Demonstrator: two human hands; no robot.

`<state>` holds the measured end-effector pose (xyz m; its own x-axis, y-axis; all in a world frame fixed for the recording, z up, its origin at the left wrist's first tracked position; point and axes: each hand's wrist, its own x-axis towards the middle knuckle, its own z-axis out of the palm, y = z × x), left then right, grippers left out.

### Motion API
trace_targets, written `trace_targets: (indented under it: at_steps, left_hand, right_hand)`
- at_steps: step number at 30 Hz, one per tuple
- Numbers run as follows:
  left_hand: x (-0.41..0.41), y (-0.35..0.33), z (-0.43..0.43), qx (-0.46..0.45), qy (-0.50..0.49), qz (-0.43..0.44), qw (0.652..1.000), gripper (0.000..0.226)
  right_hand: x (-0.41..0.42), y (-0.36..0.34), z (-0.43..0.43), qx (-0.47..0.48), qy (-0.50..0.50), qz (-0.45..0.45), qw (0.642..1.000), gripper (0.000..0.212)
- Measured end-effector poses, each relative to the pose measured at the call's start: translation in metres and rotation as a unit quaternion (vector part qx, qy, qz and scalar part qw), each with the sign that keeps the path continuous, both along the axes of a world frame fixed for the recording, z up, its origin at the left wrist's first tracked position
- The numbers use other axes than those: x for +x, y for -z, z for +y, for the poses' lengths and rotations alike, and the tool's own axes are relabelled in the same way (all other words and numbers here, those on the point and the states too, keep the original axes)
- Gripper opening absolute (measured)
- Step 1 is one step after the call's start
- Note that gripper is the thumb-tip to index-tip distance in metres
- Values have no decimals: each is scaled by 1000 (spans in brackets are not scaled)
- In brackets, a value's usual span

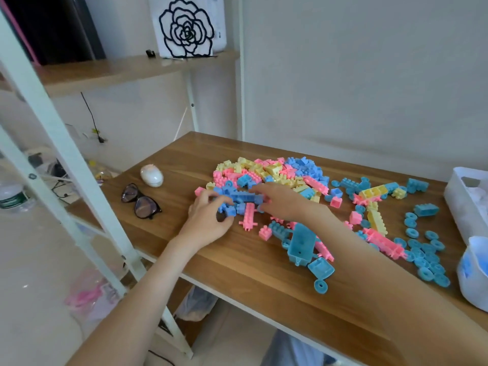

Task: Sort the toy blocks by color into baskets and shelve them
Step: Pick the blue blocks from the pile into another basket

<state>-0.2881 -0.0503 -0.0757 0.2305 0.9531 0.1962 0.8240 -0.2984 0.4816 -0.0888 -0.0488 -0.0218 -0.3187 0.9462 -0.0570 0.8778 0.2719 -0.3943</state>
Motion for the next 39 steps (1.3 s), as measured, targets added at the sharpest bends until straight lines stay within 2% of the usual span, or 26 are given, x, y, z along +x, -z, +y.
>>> trace_targets:
  at_steps: [4, 11, 15, 17, 21, 25, 27, 30, 32, 34, 37, 39]
  left_hand:
    - [-3, 0, 1, -7, 23, -41, 999, 16]
    - [-4, -1, 1, 3, 31, -79, 996, 15]
    - [-4, -2, 0, 11, 25, -107, 994, 14]
    - [-4, -2, 0, 14, 18, -120, 992, 20]
    - [-5, 1, -1, -1, 12, -140, 990, 52]
    - [-3, 0, -2, 3, 35, -110, 993, 54]
    - [-2, 1, -1, 12, 47, -70, 996, 49]
    - [-2, 5, 1, 19, 37, -55, 998, 45]
    - [-2, 7, 2, 24, 22, -48, 998, 42]
    - [0, 9, 1, 32, 15, -38, 999, 40]
    - [2, 10, -1, 55, 22, -3, 998, 36]
    - [3, 10, -1, 64, 29, 7, 998, 35]
  right_hand:
    - [-11, 7, 14, -7, -8, -42, 999, 52]
    - [-5, 12, 17, -16, -13, -14, 1000, 44]
    - [-4, 13, 20, 28, 7, 22, 999, 42]
    - [-5, 11, 21, 33, -1, 19, 999, 45]
    - [-4, 13, 17, -39, -32, -52, 997, 57]
    - [-1, 15, 18, -64, -15, -30, 997, 54]
    - [-1, 13, 18, -32, -3, -14, 999, 41]
    - [-3, 6, 14, 42, 26, 25, 998, 25]
    - [-5, 0, 10, 65, 45, 68, 995, 25]
    - [-11, -6, 4, 66, 18, 81, 994, 33]
    - [-26, -3, 0, 32, -58, 16, 998, 49]
    - [-33, 5, 3, 32, -73, -48, 996, 41]
